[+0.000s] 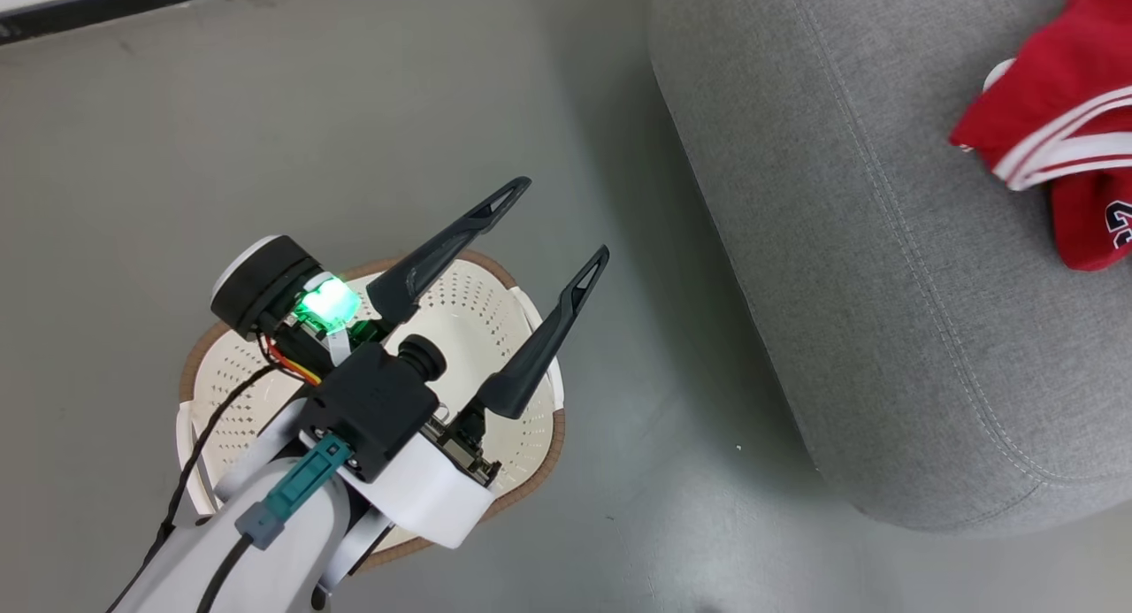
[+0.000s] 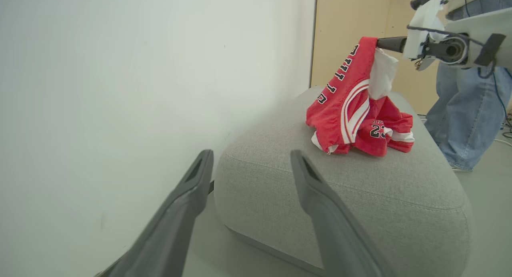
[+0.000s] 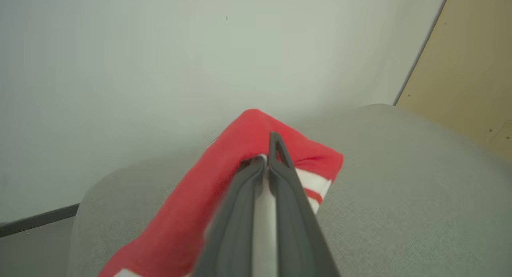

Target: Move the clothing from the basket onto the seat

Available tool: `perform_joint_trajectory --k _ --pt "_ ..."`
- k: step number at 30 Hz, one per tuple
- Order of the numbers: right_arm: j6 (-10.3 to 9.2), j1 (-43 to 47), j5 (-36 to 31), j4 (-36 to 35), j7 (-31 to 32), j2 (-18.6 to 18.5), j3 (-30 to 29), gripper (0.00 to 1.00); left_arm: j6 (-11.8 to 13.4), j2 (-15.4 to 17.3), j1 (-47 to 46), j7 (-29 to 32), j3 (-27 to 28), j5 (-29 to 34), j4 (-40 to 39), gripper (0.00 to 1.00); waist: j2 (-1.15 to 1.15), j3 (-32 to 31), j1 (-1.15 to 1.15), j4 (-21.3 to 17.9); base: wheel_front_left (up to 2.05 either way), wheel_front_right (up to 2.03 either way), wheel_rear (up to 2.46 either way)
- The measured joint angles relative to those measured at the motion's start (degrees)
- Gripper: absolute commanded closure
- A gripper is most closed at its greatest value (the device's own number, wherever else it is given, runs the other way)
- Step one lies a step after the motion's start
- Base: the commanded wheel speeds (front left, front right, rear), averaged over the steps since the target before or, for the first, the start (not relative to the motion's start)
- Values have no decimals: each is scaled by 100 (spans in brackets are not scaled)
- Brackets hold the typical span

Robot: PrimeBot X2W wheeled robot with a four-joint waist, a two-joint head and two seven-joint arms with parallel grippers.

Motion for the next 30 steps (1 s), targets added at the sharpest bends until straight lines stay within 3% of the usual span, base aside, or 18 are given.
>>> perform_joint_trajectory --k 25,26,30 --pt "0 268 -635 1046 -305 148 548 100 -174 -255 -41 -9 -558 51 103 0 0 159 0 80 0 0 0" --pt "0 266 -636 1084 -315 153 556 95 -174 -266 -52 -27 -583 51 113 0 0 153 0 87 0 0 0" --pt "0 247 -697 1193 -353 215 589 53 -175 -275 -92 -51 -620 51 151 0 0 128 0 100 0 0 0"
